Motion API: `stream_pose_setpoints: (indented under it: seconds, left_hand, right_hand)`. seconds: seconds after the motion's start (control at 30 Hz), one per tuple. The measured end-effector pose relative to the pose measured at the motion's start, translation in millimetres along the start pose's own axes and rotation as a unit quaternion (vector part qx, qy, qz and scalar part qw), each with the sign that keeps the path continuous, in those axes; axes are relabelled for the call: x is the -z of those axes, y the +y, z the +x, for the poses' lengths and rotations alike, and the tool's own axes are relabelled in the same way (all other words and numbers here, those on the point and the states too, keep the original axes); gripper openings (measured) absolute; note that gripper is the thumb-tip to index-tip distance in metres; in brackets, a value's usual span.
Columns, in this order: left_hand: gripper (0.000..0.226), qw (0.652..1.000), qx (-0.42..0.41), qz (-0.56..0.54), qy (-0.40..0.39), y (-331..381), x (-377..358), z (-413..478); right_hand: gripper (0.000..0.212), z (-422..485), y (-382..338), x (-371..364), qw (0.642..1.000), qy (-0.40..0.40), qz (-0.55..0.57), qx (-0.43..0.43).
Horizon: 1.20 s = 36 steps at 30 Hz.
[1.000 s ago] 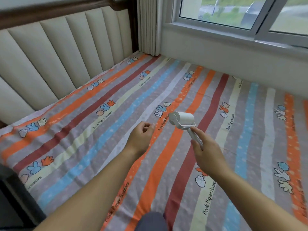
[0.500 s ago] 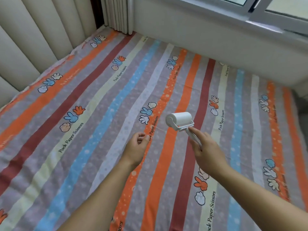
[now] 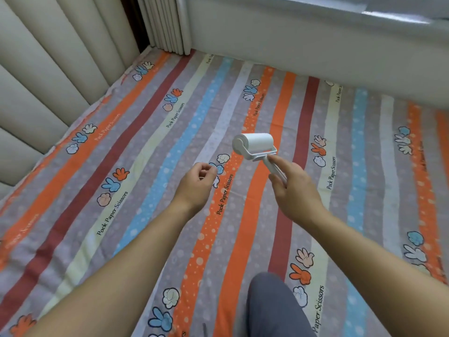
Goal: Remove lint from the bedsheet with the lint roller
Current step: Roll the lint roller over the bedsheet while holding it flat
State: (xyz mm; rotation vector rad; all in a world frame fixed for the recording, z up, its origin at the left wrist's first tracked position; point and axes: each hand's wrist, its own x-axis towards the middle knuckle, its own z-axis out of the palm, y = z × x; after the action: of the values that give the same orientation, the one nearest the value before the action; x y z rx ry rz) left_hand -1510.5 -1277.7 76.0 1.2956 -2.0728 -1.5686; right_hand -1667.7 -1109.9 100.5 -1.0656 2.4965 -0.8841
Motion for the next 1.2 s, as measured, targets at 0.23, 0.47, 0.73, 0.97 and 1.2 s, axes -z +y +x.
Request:
stream_pose_setpoints:
  seconds: [0.23,0.47,0.73,0.97,1.2]
  left_hand:
    - [0.034,0.999,0.021,0.036,0.016,39.6,17.5,68.8]
    - [0.039,0.996,0.059,0.054,0.039,69.8,98.9,132.6]
    - [0.027,0.993,0.023,0.065,0.1,28.9,218.4,222.3]
    - [0.031,0.996,0.01,0.062,0.056,5.0,331.1,390.6]
    - [0.036,0.999,0.012,0.039,0.026,19.5,371.0,446.1]
  right_hand:
    - [0.044,139.7,-9.6,-11.9,0.997,-0.017,0.059,0.051]
    - [0.045,235.2,-57.3,-19.0,0.998,-0.031,0.058,0.025]
    - [0.044,324.8,-166.4,-122.5,0.996,-0.048,0.03,0.069]
    - [0.041,441.9,-252.7,-215.8,0.998,-0.021,-0.053,0.02]
    - [0.041,498.0,-294.6,-205.0,0.997,0.015,-0.071,-0.001]
